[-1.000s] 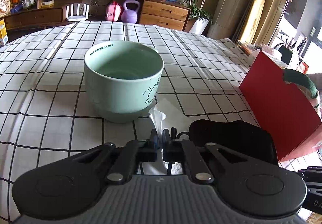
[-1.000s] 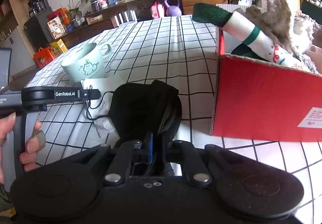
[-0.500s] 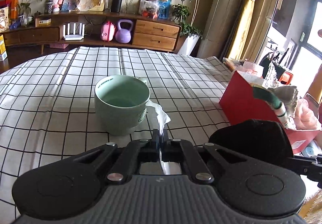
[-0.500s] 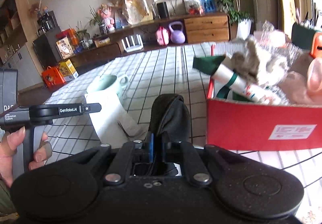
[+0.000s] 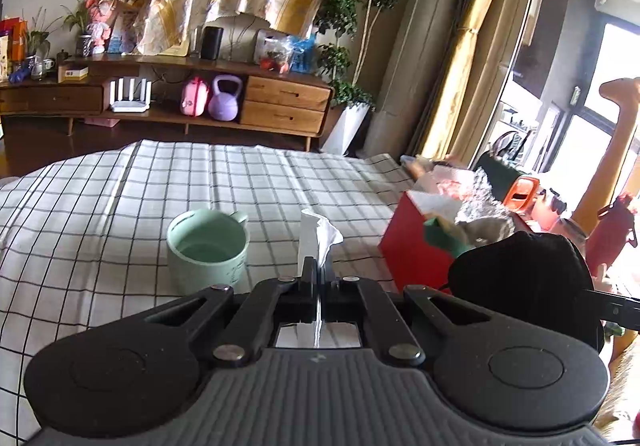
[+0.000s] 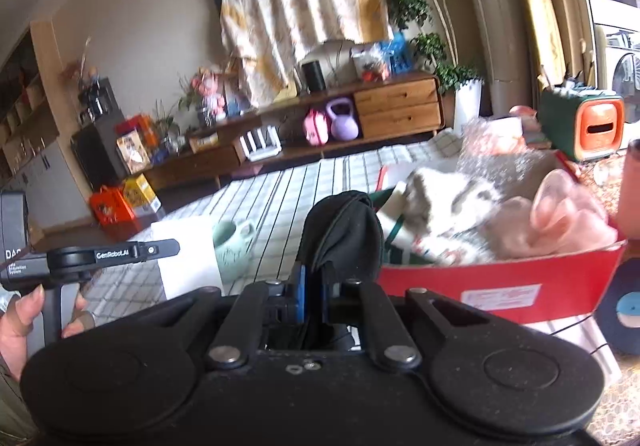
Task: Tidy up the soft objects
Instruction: 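Carry the white tissue and black cloth with both grippers over the red box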
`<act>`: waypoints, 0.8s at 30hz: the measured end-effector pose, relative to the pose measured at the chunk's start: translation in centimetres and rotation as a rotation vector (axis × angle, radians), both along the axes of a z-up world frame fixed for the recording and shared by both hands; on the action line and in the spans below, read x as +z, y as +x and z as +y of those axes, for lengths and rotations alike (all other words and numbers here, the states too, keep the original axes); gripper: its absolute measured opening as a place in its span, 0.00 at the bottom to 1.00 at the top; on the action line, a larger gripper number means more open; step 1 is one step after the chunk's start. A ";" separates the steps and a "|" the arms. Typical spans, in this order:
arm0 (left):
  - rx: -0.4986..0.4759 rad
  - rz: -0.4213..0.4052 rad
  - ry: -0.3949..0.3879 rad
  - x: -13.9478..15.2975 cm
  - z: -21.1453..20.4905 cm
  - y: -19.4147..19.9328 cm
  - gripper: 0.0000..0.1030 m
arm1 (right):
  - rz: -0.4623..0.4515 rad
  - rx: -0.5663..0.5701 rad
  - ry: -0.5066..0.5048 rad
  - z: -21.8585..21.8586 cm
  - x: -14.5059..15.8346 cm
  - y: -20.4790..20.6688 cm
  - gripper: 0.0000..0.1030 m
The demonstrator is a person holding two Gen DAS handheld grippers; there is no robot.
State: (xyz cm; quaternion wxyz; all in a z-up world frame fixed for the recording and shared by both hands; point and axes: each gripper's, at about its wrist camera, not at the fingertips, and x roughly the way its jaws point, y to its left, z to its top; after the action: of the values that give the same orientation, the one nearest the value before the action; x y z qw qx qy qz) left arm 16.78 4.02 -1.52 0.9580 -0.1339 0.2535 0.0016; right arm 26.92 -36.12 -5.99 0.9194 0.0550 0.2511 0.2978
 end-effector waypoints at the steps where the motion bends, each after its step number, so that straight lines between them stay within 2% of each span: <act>1: -0.007 -0.008 -0.002 0.6 -0.3 0.1 0.01 | -0.008 -0.006 0.007 -0.6 0.4 0.0 0.06; 13: -0.174 -0.106 0.026 6.9 -7.6 3.5 0.01 | -0.110 -0.114 0.051 -6.9 5.0 2.2 0.06; 19: -0.276 -0.116 0.022 8.3 -12.1 6.2 0.01 | -0.134 -0.169 0.039 -9.1 5.9 4.4 0.06; 24: -0.346 -0.117 -0.021 8.8 -15.3 8.8 0.01 | -0.142 -0.209 0.013 -10.3 5.6 6.1 0.06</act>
State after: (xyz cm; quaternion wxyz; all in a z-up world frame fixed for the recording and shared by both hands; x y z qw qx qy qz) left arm 25.54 -11.25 7.32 0.9556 -0.0980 0.2167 -0.1739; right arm 32.99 -46.45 -0.39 0.9604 0.0657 0.1765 0.2052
